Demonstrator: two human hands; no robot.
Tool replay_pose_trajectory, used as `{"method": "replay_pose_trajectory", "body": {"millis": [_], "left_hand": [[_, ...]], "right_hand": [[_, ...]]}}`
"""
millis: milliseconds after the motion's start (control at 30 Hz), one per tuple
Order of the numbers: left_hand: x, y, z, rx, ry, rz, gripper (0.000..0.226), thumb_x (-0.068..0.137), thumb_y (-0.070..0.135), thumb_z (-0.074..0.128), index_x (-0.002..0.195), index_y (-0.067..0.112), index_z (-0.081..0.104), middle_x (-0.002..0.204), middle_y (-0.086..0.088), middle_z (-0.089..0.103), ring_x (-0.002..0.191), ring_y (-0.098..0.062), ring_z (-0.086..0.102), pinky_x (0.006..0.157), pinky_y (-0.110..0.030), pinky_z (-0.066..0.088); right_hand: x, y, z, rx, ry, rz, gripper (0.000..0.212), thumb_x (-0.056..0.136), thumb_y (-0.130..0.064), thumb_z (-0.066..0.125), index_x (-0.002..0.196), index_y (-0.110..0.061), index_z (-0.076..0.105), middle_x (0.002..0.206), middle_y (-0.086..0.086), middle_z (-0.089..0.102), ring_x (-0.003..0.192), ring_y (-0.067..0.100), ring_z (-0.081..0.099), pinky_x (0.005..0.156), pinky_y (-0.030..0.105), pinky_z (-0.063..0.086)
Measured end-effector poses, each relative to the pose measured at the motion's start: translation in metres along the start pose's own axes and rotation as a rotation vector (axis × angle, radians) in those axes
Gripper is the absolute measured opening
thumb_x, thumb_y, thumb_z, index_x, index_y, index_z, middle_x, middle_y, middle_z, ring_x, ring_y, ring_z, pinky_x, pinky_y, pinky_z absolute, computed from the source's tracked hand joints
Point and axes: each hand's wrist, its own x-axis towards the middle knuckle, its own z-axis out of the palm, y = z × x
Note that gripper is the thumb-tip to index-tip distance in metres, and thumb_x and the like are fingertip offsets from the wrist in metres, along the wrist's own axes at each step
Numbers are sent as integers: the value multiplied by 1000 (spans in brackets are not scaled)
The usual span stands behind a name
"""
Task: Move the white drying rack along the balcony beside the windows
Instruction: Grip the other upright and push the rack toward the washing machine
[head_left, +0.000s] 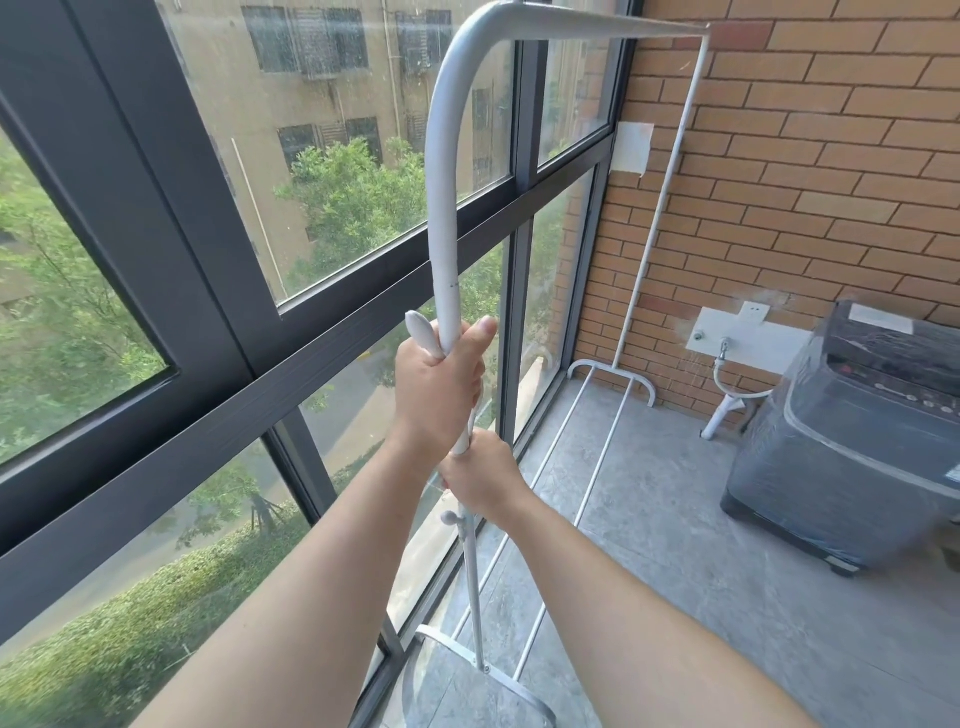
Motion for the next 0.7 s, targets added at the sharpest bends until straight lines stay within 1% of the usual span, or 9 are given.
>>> {"method": "replay_pose_trajectory", "body": {"millis": [133, 233, 300, 367, 433, 567, 633, 667, 700], "left_hand": [[0, 0, 0, 9, 0, 0, 38, 98, 15, 68, 72, -6, 50, 55, -4, 34, 46, -17, 31, 48, -30, 30], [1, -1, -2, 12, -8, 6, 34, 98, 16, 69, 72, 2, 51, 55, -3, 35, 45, -17, 32, 48, -30, 32], [2, -1, -3, 9, -28, 12, 44, 96, 19, 69, 69, -4, 45, 55, -4, 35, 46, -18, 32, 49, -30, 33], [2, -1, -5, 6, -57, 19, 49, 94, 23, 69, 72, -10, 40, 55, -5, 34, 46, -19, 32, 49, -31, 33], [2, -1, -6, 12, -62, 20, 50, 92, 24, 70, 74, -12, 40, 55, -5, 34, 47, -19, 31, 49, -31, 33], [2, -2, -8, 34, -68, 14, 49, 92, 24, 70, 71, -9, 41, 55, -4, 34, 47, -18, 32, 50, -31, 33], [0, -2, -11, 80, -77, 21, 42, 92, 26, 70, 70, -1, 47, 55, -5, 40, 47, -19, 39, 52, -34, 41], [-1, -2, -12, 124, -88, 41, 39, 92, 29, 71, 72, 2, 50, 58, -7, 47, 49, -20, 48, 56, -40, 50], [-2, 0, -13, 187, -88, 64, 35, 91, 33, 72, 76, 6, 55, 66, -8, 58, 57, -21, 61, 65, -47, 58]], "right_hand": [[0, 1, -4, -40, -38, -11, 32, 66, -37, 49, 73, -9, 62, 75, 10, 66, 58, 19, 53, 56, 29, 44], [10, 11, -4, -66, -103, -27, 34, 74, -48, 65, 71, -14, 61, 73, 3, 66, 62, 16, 58, 60, 32, 54], [15, 20, -6, -29, -163, -14, 36, 70, -55, 75, 83, -22, 66, 84, 0, 71, 78, 17, 70, 69, 43, 64], [15, 31, -12, 15, -176, -1, 41, 67, -56, 81, 95, -29, 67, 97, -3, 73, 91, 15, 73, 78, 47, 64], [10, 37, -21, 7, -171, -17, 42, 69, -54, 83, 101, -33, 64, 105, -5, 73, 96, 12, 73, 87, 43, 61], [2, 46, -33, -37, -196, -26, 48, 70, -50, 87, 110, -34, 65, 113, -9, 69, 106, 10, 67, 97, 40, 56], [-4, 51, -44, -63, -215, -27, 51, 71, -49, 87, 115, -32, 65, 114, -12, 68, 108, 8, 65, 98, 37, 55], [-6, 55, -51, -57, -215, -22, 52, 71, -49, 86, 116, -32, 66, 115, -12, 68, 109, 7, 65, 97, 36, 55], [-10, 58, -59, -65, -190, -10, 50, 73, -47, 85, 116, -32, 67, 116, -11, 69, 109, 6, 65, 97, 36, 55]]}}
